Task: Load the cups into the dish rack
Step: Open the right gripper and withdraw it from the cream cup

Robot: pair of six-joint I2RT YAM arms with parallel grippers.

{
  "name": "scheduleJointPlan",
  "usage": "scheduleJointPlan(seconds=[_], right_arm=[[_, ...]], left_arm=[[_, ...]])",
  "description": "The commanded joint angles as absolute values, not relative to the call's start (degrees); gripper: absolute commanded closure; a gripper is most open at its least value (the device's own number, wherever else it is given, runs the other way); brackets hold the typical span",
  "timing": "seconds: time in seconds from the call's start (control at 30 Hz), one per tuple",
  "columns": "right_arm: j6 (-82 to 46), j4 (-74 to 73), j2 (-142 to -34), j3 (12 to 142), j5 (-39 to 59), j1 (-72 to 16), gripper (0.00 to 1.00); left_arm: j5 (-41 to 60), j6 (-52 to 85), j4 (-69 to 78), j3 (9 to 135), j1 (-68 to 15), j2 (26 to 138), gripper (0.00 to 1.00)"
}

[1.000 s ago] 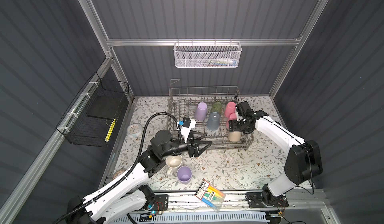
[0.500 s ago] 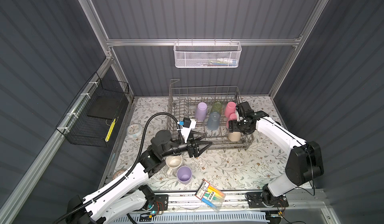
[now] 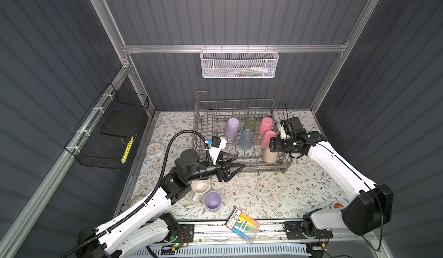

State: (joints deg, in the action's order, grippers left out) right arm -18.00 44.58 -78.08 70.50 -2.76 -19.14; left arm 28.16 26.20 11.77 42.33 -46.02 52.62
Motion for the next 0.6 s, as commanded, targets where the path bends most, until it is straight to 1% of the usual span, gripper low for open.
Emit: scheduleJointPlan(seconds=[0.0,0.1,0.23,0.33,0.5,0.57], right_arm=[[-18.87,45.1,-74.82,70.45,-1.94,-18.82,0.1],[-19.33,42.76,-70.92,69.12,-1.65,-18.89,0.1],[-19.69,39.11,-64.89,66.83,-1.33,-18.59,0.1],[-19.34,38.03,-60.93,65.79,-1.1,-18.35,0.1],[-19.2,37.82,-58.18,64.4,-0.88,-18.18,0.1],[-18.32,36.9,-56.83,63.52,1.4,-18.2,0.1]], left_arm=[[27.3,24.24,9.2,44.43,-45.61,51.82,0.3],[27.28,23.19,5.6,45.88,-45.6,52.11,0.3],[26.69,21.14,-4.93,50.32,-45.61,54.78,0.3],[24.37,20.5,-12.44,52.98,-45.7,56.16,0.31],[20.8,20.57,-20.54,53.53,-45.71,53.8,0.32],[18.39,20.78,-24.65,54.03,-45.7,52.07,0.33]])
